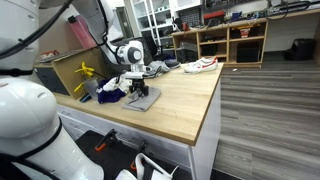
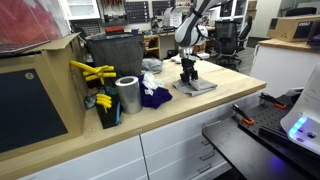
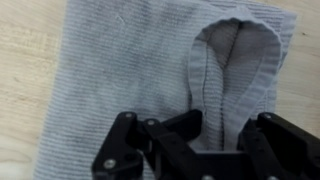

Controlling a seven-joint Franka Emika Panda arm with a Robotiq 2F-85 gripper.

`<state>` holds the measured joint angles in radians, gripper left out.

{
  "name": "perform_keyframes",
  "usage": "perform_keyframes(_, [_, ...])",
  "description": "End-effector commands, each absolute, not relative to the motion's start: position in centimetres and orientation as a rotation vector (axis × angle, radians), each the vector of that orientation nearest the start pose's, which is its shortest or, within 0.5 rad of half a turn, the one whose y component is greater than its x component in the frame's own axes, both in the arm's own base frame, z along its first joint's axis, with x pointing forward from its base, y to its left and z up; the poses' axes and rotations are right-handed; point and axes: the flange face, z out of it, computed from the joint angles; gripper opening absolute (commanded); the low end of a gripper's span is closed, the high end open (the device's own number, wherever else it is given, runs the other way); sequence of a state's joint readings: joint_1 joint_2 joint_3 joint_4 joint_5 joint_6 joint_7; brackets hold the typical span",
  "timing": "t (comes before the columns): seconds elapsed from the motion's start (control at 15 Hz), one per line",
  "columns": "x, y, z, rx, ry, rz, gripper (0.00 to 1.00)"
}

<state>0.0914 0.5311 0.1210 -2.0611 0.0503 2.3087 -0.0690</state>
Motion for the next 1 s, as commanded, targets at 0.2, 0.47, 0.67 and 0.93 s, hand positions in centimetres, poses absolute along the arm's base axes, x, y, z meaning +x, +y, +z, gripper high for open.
perform_keyframes(0.2, [54.1,13.3,15.0,-2.987,-0.397,0.515,0.00])
perform_keyframes(0.47, [53.4,12.6,15.8,-2.947,-0.462,0.591,0.00])
perform_keyframes(0.67, [53.1,11.9,16.5,-2.920,-0.520,0.627,0.00])
perform_keyframes(0.93, [53.2,11.3,16.7,-2.909,-0.555,0.632,0.00])
